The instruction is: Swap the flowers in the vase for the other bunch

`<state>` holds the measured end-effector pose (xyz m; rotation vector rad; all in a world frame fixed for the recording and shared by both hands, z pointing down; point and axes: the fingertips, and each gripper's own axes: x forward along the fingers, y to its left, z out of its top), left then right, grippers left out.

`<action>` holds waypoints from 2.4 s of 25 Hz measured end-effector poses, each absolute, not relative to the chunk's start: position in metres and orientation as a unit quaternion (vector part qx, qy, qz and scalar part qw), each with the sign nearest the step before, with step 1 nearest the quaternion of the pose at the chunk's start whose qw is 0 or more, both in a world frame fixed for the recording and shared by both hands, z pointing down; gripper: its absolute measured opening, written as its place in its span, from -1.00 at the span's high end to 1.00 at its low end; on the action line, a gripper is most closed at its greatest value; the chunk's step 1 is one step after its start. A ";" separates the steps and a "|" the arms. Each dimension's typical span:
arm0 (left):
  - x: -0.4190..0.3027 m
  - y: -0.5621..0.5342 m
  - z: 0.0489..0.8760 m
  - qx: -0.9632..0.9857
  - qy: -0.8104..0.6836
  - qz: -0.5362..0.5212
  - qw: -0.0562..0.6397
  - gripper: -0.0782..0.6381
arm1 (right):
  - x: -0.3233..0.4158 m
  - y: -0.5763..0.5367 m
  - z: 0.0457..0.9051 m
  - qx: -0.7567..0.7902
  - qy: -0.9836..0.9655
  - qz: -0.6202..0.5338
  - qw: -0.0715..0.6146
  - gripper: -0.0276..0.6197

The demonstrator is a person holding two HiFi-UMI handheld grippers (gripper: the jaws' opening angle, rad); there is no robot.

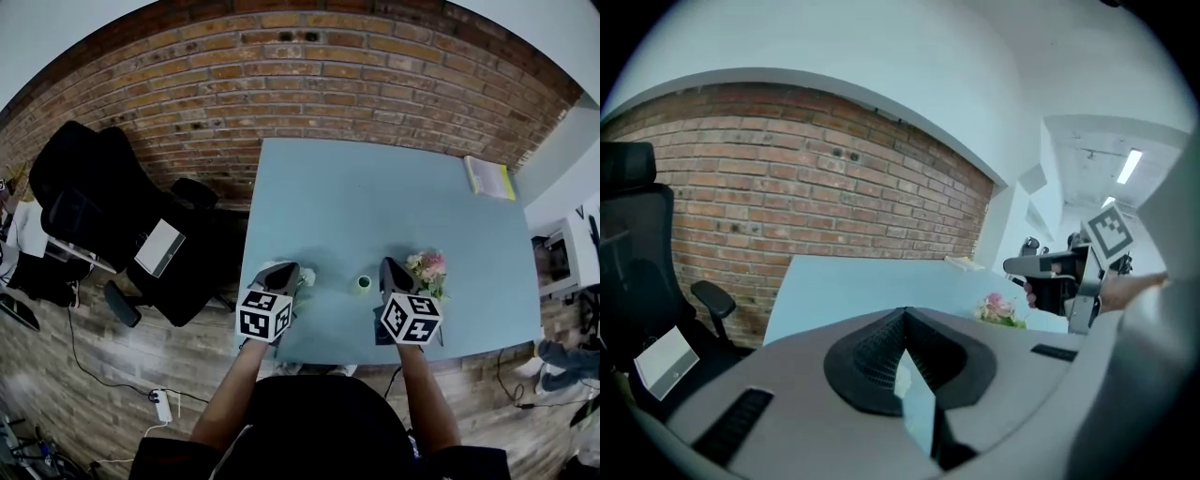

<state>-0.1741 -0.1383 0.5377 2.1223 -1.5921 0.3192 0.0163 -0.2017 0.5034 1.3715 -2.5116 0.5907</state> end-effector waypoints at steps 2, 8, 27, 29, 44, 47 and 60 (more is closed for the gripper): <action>-0.168 -0.143 0.519 0.781 -0.577 0.101 0.217 0.76 | 0.018 -0.201 0.502 0.468 -0.854 0.201 0.107 0.88; -0.143 -0.153 0.466 0.808 -0.561 0.056 0.174 0.76 | 0.028 -0.198 0.498 0.475 -0.851 0.199 0.100 0.88; -0.057 -0.161 0.427 0.852 -0.504 0.014 0.141 0.76 | 0.102 -0.186 0.493 0.515 -0.829 0.200 0.084 0.88; -0.048 -0.163 0.432 0.853 -0.501 0.013 0.147 0.76 | 0.113 -0.186 0.497 0.517 -0.827 0.202 0.086 0.88; 0.008 -0.183 0.448 0.857 -0.485 0.009 0.173 0.76 | 0.185 -0.202 0.523 0.526 -0.813 0.222 0.114 0.88; 0.018 -0.190 0.454 0.857 -0.484 0.011 0.178 0.76 | 0.196 -0.209 0.529 0.525 -0.812 0.224 0.123 0.88; 0.035 -0.216 0.468 0.850 -0.490 0.016 0.192 0.76 | 0.219 -0.238 0.552 0.514 -0.810 0.227 0.168 0.88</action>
